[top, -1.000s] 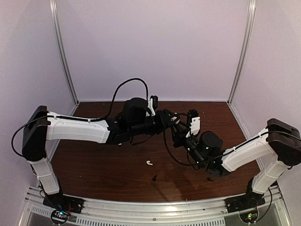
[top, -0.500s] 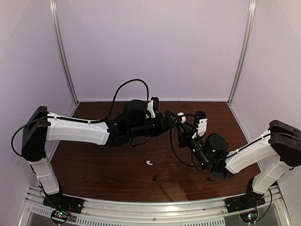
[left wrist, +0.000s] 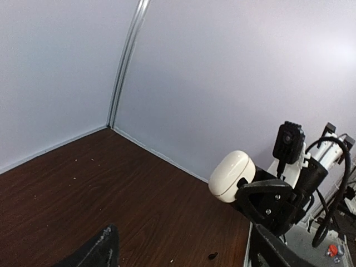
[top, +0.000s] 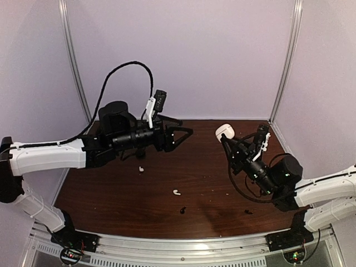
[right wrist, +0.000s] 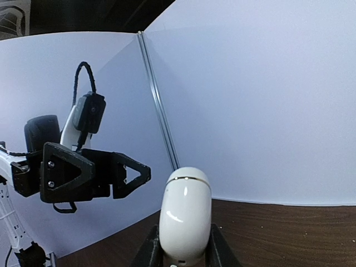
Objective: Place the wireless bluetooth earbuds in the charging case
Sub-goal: Pass from the right arm to the left
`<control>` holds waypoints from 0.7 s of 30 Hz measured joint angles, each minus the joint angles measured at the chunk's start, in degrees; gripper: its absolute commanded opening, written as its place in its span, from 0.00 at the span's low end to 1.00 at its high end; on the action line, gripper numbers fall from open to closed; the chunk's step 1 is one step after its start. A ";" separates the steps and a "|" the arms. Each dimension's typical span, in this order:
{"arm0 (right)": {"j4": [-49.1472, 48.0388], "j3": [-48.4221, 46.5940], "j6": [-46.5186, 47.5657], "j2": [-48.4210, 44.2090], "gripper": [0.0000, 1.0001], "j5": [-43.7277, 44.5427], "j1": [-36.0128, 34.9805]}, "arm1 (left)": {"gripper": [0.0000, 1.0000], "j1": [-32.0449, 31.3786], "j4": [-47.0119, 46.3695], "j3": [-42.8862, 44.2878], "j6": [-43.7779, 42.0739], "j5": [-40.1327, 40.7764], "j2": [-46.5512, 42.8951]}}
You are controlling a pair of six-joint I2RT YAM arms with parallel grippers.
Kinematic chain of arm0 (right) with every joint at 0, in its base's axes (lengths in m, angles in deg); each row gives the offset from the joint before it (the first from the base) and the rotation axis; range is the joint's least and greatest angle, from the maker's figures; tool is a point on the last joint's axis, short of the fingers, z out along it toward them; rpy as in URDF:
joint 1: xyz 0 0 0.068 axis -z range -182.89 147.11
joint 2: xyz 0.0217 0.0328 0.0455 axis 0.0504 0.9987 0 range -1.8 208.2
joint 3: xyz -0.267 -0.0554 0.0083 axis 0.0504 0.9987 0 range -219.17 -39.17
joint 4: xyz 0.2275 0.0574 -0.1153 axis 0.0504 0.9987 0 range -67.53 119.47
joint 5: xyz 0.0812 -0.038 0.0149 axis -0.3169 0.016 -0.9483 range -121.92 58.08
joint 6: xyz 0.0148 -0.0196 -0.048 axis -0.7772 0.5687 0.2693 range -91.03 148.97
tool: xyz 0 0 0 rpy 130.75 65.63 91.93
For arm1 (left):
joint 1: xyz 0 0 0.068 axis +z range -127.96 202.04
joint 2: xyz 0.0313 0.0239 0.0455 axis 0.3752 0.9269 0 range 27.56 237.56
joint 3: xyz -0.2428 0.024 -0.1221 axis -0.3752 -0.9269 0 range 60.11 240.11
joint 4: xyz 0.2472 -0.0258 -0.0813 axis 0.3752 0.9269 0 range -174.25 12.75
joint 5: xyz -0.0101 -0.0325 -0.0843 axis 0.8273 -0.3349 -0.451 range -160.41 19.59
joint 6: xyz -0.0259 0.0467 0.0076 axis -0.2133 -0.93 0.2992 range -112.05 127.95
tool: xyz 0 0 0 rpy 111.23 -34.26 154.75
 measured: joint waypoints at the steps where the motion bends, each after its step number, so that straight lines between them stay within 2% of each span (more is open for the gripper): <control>1: 1.36 0.00 -0.02 -1.53 0.20 -2.36 0.15 | 0.77 0.00 -0.17 -0.68 -2.69 -1.86 -0.66; 9: 9.81 -0.24 -1.38 -7.50 0.21 -17.88 0.24 | 0.67 -1.68 -1.70 -5.92 -15.80 -14.97 -1.75; 21: 11.21 -1.07 -3.06 -4.98 0.24 -29.29 0.24 | 0.57 -5.81 -3.30 -4.57 -19.12 -17.90 0.70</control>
